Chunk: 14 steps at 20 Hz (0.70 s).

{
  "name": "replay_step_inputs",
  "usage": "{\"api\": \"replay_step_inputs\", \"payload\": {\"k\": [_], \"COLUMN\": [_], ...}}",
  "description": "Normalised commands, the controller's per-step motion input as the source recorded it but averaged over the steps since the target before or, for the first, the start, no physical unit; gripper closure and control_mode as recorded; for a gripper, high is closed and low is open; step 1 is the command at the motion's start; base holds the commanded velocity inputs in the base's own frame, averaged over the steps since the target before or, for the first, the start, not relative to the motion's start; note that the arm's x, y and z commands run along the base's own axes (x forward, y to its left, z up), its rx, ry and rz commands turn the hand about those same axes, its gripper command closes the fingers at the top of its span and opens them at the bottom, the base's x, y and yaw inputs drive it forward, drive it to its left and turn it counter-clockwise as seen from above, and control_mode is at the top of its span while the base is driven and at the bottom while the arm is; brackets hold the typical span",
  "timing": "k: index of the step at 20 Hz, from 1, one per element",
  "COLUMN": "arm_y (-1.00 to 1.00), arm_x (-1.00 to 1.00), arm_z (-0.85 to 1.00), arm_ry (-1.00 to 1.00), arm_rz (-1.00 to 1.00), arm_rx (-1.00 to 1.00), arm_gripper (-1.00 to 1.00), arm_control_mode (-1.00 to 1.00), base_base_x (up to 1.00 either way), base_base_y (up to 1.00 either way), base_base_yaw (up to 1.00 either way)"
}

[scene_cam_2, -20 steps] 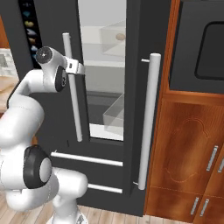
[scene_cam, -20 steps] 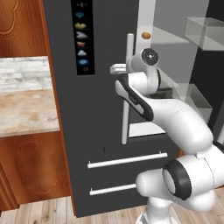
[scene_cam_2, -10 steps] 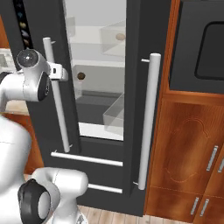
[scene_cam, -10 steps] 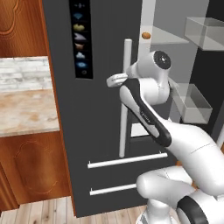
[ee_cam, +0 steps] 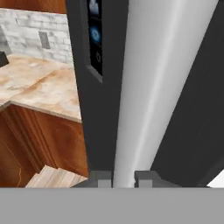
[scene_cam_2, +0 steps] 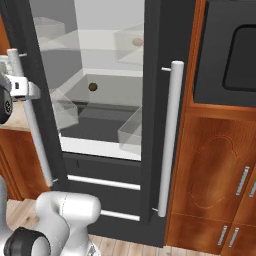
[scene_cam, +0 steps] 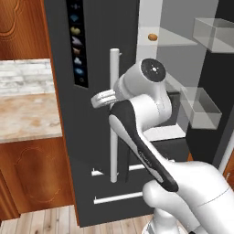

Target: Retrieve the tangerine and kiwi from the fridge and place them into the bowl on the dining table.

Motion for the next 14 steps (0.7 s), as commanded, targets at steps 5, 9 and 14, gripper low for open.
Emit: {"api": "replay_step_inputs", "payload": {"k": [5, 9, 14], "arm_y": [0.50, 0.13, -0.40], "arm_x": [-0.97, -0.72, -0.50], "arm_z": [0.68, 0.17, 0.04], "arm_ry": [0.00, 0.00, 0.00], "arm_rz": [0.00, -0.02, -0.31], "arm_rx": [-0.08, 0.16, 0.57], "arm_gripper": [-1.00, -1.00, -1.00], "arm_control_mode": [-1.00, -1.00, -1.00], "base_base_x": [0.00, 0.00, 0.00], "base_base_y": [0.00, 0.00, 0.00], "base_base_yaw": [0.00, 0.00, 0.00]}}
